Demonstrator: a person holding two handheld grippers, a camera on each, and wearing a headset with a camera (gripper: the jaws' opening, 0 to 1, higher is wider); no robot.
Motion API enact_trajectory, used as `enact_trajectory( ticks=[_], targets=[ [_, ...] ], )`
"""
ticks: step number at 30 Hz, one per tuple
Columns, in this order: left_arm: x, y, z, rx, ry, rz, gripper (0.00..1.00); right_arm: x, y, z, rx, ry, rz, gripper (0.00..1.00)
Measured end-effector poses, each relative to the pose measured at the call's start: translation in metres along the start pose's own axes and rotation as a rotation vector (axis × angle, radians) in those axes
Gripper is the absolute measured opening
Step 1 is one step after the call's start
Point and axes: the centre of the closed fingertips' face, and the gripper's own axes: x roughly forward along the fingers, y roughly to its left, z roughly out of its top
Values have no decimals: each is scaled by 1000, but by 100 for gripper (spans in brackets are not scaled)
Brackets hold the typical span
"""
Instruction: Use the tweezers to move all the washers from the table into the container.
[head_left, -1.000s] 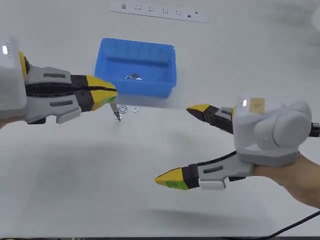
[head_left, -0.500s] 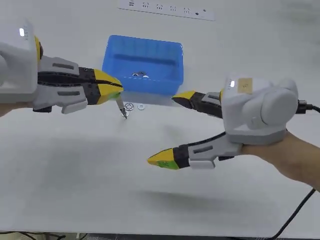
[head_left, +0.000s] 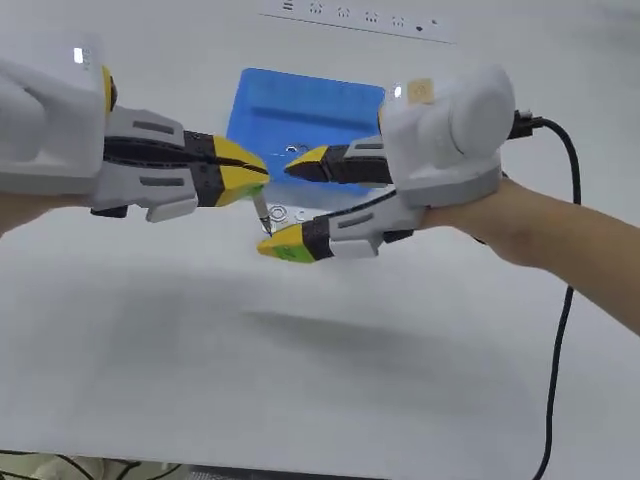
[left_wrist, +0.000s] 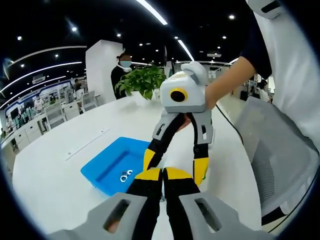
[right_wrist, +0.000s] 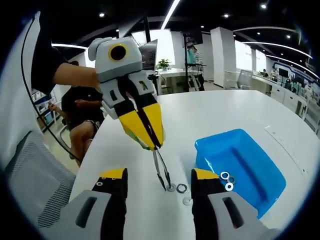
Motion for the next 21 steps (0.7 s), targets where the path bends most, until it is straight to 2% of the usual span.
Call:
enact_trajectory(
  ticks=[4, 11, 21],
  targets=[
    [1, -2, 1, 4, 4, -4, 4, 5, -1, -7, -15, 36, 35, 39],
    [4, 0, 2, 1, 2, -12, 4, 14, 1, -16, -75, 77, 105, 28],
    [8, -1, 3, 14, 13, -38, 4, 23, -2, -20, -124, 98, 131, 14]
  ],
)
